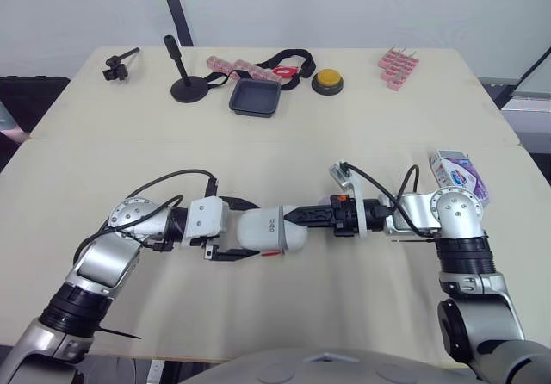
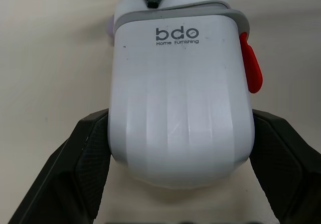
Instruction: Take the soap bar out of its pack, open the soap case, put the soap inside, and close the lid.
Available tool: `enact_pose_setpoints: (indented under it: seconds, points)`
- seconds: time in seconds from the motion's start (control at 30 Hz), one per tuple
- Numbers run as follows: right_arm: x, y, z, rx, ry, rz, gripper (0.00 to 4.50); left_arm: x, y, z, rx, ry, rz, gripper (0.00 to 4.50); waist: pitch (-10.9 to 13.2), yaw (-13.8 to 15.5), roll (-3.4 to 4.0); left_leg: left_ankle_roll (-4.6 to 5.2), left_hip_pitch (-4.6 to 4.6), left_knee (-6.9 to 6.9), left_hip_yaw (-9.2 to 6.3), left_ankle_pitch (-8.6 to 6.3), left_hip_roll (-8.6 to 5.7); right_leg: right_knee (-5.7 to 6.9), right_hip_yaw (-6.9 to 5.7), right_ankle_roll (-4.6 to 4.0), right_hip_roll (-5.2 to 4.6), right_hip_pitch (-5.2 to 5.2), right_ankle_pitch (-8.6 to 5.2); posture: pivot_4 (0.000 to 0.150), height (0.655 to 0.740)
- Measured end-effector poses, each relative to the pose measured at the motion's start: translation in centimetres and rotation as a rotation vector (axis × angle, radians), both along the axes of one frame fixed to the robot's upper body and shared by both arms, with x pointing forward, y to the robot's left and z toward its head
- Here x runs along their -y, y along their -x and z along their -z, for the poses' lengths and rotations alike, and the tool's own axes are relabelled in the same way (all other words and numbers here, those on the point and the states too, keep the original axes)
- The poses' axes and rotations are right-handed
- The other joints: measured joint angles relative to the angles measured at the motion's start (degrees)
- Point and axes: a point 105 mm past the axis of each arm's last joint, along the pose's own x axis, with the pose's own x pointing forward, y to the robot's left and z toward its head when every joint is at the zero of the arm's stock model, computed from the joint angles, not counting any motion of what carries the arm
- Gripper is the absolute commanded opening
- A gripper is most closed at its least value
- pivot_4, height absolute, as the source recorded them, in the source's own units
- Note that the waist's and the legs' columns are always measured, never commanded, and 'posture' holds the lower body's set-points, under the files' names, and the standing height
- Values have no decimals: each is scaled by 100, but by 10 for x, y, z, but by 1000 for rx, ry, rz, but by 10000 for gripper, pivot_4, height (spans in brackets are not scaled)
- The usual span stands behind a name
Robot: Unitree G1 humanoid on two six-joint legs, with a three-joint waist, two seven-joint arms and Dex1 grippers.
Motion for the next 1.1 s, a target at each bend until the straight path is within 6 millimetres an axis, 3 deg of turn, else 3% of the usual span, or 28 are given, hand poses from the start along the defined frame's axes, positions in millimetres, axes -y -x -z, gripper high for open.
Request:
enact_pose_setpoints:
  seconds: [0.1, 0.33, 0.57, 0.7, 0.97, 1.1]
  points:
    - [17, -6, 0, 12, 44, 50, 21385, -7, -4, -2, 11, -8, -27, 34518, 0, 17, -1, 0, -1, 2, -1, 0, 0, 0, -1, 0, 0, 0, 0, 1500, 7400]
    - [26, -9, -2, 33, 63, 88, 21385, -11, -9, -6, 40, 11, -44, 34518, 0, 5, 0, 1, -1, 4, -1, 1, 0, 2, 0, 0, 1, 0, 0, 1500, 7400]
    - [47, -17, -38, 183, 88, 206, 21385, -14, -13, -2, 39, 15, -61, 34518, 0, 56, -1, 2, 2, 6, -1, 1, 0, 4, 3, 1, 2, 2, 0, 1500, 7400]
    - [73, -19, -42, 192, 209, 338, 21385, -17, -17, -1, 41, 16, -71, 34518, 0, 115, -1, 0, 0, 6, -1, 0, -2, 2, 4, 2, 2, 4, 1, 1500, 7400]
    - [128, -16, -69, 313, 569, 371, 21385, -18, -19, 2, 44, 3, -50, 34518, 2, 131, -3, -23, -1, 12, -12, -15, -2, -2, 1, 5, 5, 13, 1, 1500, 7400]
    - [157, -12, -56, 223, 720, 405, 21385, -15, -22, -3, 64, 4, -33, 34518, 3, 162, -6, -19, -8, 24, -19, -14, -3, -8, -6, 5, 2, 19, 1, 1500, 7400]
